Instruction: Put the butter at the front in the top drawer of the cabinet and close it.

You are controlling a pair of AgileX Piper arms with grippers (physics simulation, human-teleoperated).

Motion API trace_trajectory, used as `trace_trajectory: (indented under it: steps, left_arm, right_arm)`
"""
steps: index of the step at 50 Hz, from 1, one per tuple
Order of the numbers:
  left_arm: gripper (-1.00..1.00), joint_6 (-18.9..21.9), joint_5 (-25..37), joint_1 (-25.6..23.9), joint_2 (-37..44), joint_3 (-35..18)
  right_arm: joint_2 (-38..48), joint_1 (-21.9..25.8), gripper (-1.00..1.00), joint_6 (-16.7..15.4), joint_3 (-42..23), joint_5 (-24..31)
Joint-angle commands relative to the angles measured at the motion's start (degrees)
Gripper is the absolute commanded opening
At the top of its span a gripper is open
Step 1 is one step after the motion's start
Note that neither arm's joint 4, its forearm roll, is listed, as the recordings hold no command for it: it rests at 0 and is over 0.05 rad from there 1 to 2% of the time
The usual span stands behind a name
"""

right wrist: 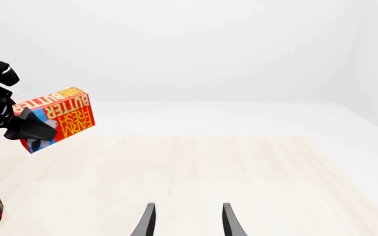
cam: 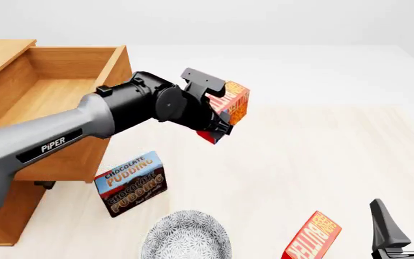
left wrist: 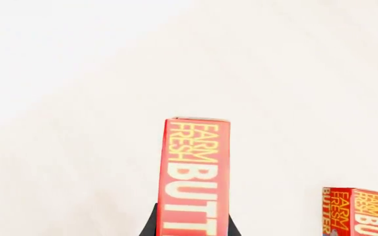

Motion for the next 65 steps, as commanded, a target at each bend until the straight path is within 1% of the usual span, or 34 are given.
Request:
trace_trajectory:
  steps: [1,6,13,16,22,26,27,32,34,36,37,40,42,43,44,48,49,53,58,62,63,65]
  left_arm:
    - [-1.0,5.45,3.38,4.26,-6.66,1.38]
    - [-1.0,6.8,5.2,5.92,-8.11,0.72]
    - [-1.0,7.09,6.61,7.05,-8.46,-0.2]
    - [-1.0,8.34,8.14,8.34,-9.18,-1.67]
    - [-1.0,9.96,9.65,10.42,-11.11,-1.88]
    - [-1.0,9.46,11.11,11.16,-11.63,-3.09]
    - [-1.0,8.28,11.81,10.59,-11.29,-4.2]
    - [-1.0,8.86,14.25,11.58,-11.59,-6.12]
    - [-1.0,9.52,15.88,13.1,-12.8,-7.44]
    - [-1.0,9.52,15.9,13.1,-12.79,-7.47]
    - [-1.0,9.98,17.51,14.01,-13.3,-8.69]
    - [-1.0,10.44,18.85,15.46,-13.89,-9.99]
    - [-1.0,8.25,19.87,15.41,-13.68,-11.69]
    - [-1.0,8.09,19.95,16.1,-14.19,-11.82]
    - [-1.0,8.98,20.41,16.98,-14.47,-11.75]
    - [-1.0,8.31,21.65,17.13,-14.32,-13.26]
    - [-1.0,8.88,22.29,18.38,-14.9,-13.62]
    - [-1.0,9.05,24.56,19.29,-14.94,-16.18]
    - [-1.0,10.0,25.72,21.59,-16.12,-16.47]
    - [-1.0,9.83,27.01,22.97,-16.69,-17.29]
    - [-1.0,10.03,27.67,24.21,-17.44,-17.54]
    - [-1.0,9.84,28.14,24.38,-17.5,-17.9]
  right_arm:
    - [0.01,-0.01,1.0,0.01,-0.01,-0.19]
    - [0.01,-0.01,1.0,0.01,-0.01,-0.2]
    - [0.01,0.0,1.0,0.0,-0.01,-0.19]
    - [0.01,-0.01,1.0,0.02,-0.01,-0.2]
    - [0.01,-0.02,1.0,0.02,-0.01,-0.19]
    - [0.01,-0.01,1.0,0.0,-0.01,-0.19]
    - [0.01,0.0,1.0,0.01,-0.01,-0.21]
    - [0.01,-0.02,1.0,0.01,-0.01,-0.19]
    - [0.01,0.0,1.0,0.01,-0.01,-0.19]
    - [0.01,0.0,1.0,0.01,-0.01,-0.19]
    - [0.01,-0.01,1.0,0.01,-0.01,-0.21]
    - [0.01,0.0,1.0,0.01,-0.01,-0.19]
    - [0.01,0.0,1.0,0.01,-0.01,-0.2]
    - [0.01,-0.01,1.0,0.01,-0.01,-0.19]
    - [0.01,0.0,1.0,0.01,-0.01,-0.19]
    - [0.01,-0.01,1.0,0.02,-0.01,-0.19]
    - [0.01,0.0,1.0,0.01,-0.01,-0.2]
    - [0.01,-0.01,1.0,0.01,-0.01,-0.2]
    - [0.01,0.0,1.0,0.02,-0.01,-0.19]
    - [0.01,-0.01,1.0,-0.01,-0.01,-0.19]
    - [0.01,0.0,1.0,0.01,-0.01,-0.2]
    - [0.01,-0.01,1.0,0.01,-0.01,-0.19]
